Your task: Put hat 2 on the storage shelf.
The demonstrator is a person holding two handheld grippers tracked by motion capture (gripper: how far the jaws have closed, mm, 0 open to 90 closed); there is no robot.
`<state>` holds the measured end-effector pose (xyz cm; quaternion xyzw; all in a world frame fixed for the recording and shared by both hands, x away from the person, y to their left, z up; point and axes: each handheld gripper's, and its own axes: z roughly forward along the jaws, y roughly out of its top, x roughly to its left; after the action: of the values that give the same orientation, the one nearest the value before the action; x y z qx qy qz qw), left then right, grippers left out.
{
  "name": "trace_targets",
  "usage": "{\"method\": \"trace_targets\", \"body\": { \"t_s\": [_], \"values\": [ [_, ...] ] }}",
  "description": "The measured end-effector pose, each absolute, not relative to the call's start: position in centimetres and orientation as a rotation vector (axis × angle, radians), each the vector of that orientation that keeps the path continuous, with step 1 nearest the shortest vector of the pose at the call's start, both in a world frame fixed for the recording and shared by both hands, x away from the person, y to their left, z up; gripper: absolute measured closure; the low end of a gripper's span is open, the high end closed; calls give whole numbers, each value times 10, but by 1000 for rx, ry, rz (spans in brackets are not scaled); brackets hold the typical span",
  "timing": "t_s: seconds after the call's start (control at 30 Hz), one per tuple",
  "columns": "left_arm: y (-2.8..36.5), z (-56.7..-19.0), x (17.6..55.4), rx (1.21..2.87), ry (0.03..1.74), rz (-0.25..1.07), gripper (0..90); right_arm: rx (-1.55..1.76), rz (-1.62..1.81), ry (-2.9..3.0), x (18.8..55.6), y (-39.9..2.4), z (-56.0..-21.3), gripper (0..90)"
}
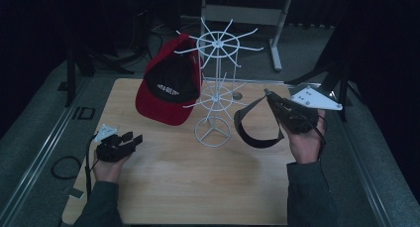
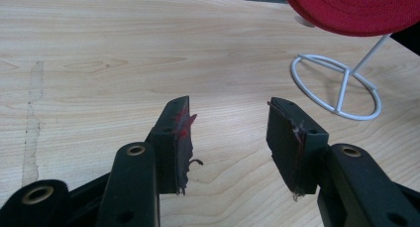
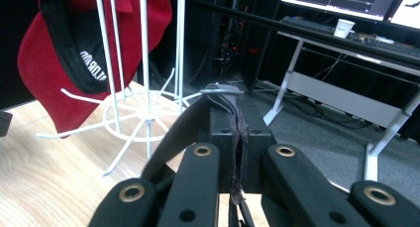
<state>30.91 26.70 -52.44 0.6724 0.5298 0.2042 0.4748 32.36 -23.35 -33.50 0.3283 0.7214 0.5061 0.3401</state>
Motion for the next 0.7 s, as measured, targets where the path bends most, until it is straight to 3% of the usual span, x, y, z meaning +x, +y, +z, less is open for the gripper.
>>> {"method": "trace_targets", "body": {
  "t_s": [0.7],
  "values": [
    [265,-526,311,1644,1294,496,527,810,1369,1837,325,-233,-302,876]
  ]
}}
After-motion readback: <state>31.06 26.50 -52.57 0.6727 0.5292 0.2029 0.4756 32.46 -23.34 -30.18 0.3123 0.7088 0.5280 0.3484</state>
